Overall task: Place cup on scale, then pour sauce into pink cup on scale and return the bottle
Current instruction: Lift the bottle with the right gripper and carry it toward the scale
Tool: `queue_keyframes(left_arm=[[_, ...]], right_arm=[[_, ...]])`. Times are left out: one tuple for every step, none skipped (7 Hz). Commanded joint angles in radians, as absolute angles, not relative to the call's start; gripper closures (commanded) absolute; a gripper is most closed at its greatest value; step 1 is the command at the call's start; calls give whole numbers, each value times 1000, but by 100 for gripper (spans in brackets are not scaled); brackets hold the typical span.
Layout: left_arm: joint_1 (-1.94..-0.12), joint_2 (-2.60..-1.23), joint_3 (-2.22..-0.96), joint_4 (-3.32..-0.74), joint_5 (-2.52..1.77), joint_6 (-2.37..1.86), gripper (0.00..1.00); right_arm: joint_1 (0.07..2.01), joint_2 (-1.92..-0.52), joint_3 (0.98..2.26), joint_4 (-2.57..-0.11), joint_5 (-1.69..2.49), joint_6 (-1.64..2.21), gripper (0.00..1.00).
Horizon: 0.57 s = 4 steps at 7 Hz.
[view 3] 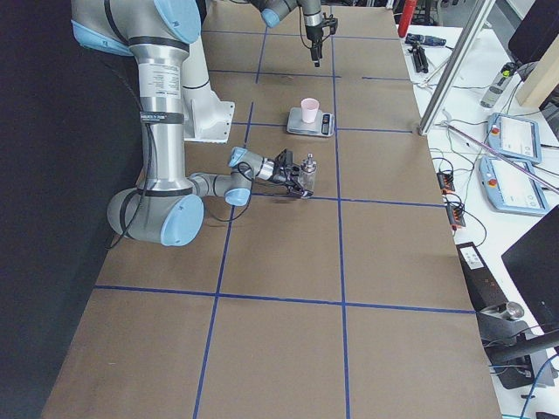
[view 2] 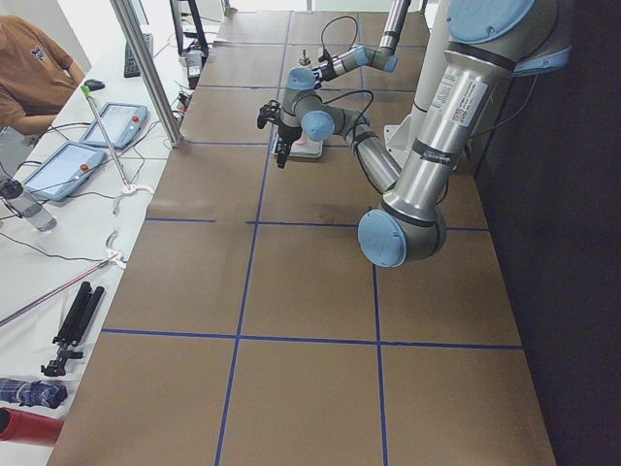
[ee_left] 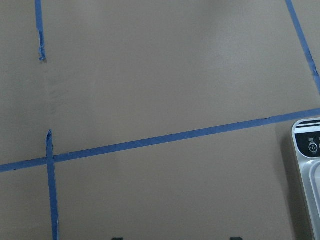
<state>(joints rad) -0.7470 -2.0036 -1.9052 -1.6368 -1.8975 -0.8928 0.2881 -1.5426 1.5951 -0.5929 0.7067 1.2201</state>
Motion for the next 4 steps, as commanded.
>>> queue_keyframes(left_arm=[[-747, -2003, -1905, -1637, -1898, -893, 23], [-747, -2003, -1905, -1637, -1898, -893, 23], [-747, -2003, -1905, -1637, -1898, -893, 23], [-747, -2003, -1907, -1637, -1898, -893, 23]], right_arm=[[294, -1537, 1594, -591, 693, 1158, 89], [304, -1536, 1606, -591, 695, 1132, 98], [314, -1522, 1627, -591, 696, 1088, 100], [322, -1488, 1635, -594, 695, 1022, 100]])
